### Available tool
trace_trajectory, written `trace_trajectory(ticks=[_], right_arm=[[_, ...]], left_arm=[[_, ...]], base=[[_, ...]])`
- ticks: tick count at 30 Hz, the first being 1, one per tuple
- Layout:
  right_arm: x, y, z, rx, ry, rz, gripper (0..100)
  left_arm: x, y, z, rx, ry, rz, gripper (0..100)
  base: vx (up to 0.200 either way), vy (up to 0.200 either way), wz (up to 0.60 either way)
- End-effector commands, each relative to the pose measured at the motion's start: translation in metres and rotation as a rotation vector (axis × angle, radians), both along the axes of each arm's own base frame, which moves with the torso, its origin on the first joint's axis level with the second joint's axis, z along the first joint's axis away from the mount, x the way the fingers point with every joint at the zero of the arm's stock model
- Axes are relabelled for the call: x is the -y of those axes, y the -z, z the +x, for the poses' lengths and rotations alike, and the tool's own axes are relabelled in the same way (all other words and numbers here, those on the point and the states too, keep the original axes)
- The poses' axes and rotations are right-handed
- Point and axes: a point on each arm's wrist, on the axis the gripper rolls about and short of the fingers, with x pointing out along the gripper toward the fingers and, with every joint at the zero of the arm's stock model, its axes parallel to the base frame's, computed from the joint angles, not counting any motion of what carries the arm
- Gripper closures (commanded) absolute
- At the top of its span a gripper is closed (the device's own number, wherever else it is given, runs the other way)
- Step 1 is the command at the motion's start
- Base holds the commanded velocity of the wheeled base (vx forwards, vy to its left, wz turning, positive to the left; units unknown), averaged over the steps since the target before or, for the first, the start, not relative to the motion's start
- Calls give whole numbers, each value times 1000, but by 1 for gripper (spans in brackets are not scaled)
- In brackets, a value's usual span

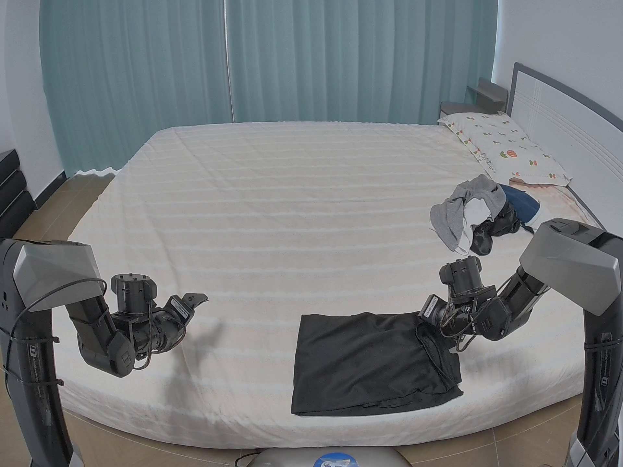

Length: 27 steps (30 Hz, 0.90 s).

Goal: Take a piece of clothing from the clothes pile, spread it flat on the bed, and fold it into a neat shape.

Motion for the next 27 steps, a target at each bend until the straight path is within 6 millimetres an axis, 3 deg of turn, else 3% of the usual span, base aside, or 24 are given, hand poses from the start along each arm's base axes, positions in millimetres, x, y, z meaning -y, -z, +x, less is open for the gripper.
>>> trace_trajectory(ticks=[1,5,13,14,21,23,24,27], right_arm=[[8,0,1,-2,23,6,100],[21,-4,3,-4,67,43,100],[27,2,-6,-51,35,106,100],[27,2,-6,-54,27,116,0],[40,-10,-13,-16,24,147,0],[45,-26,-29,22,-16,186,0],[45,-26,-29,22,-16,186,0],[53,-36,-58,54,-107,170,0]], left_arm=[[0,1,0,-1,-1,1,0],[0,1,0,-1,-1,1,0],[0,1,0,-1,-2,1,0],[0,1,0,-1,-2,1,0],[0,1,0,-1,-2,1,0],[0,1,0,-1,-2,1,0],[0,1,0,-1,-2,1,0],[0,1,0,-1,-2,1,0]], base=[[0,0,0],[0,0,0],[0,0,0],[0,0,0],[0,0,0],[0,0,0],[0,0,0],[0,0,0]])
